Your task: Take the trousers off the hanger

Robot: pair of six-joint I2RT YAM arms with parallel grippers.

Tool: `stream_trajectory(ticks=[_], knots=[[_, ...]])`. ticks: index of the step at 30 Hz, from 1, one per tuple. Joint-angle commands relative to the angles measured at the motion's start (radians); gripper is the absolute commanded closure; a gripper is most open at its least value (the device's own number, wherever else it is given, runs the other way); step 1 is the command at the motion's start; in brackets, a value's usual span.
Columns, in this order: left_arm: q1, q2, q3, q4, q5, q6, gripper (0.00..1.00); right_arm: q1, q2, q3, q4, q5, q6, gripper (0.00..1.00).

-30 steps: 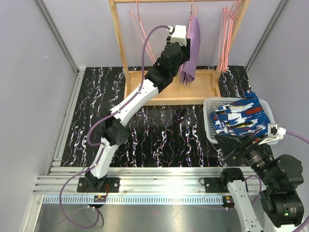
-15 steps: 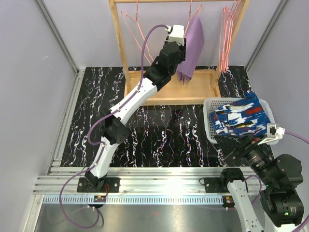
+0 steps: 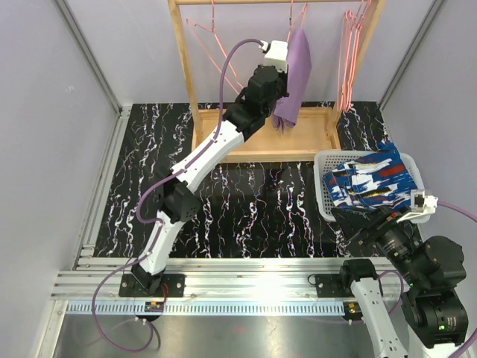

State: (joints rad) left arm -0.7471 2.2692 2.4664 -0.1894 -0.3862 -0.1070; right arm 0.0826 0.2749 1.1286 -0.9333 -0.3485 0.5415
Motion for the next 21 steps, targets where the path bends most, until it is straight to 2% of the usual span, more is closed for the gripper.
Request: stream_trajectory(ticks=[1,8,21], knots=[[0.015,-0.086,0.037,0.068,0.012,-0.075,1.0,0.011,-0.003,0.005,0.013,0.02,-0.025,0.12],[0.014,-0.183,0.039,0.073,0.027,-0.138,1.0,0.011,0.0,0.025,-0.002,0.026,-0.028,0.12],[0.014,-0.283,0.019,0.008,0.02,-0.126,1.0,0.011,-0.014,0.014,0.002,0.032,-0.025,0.12]])
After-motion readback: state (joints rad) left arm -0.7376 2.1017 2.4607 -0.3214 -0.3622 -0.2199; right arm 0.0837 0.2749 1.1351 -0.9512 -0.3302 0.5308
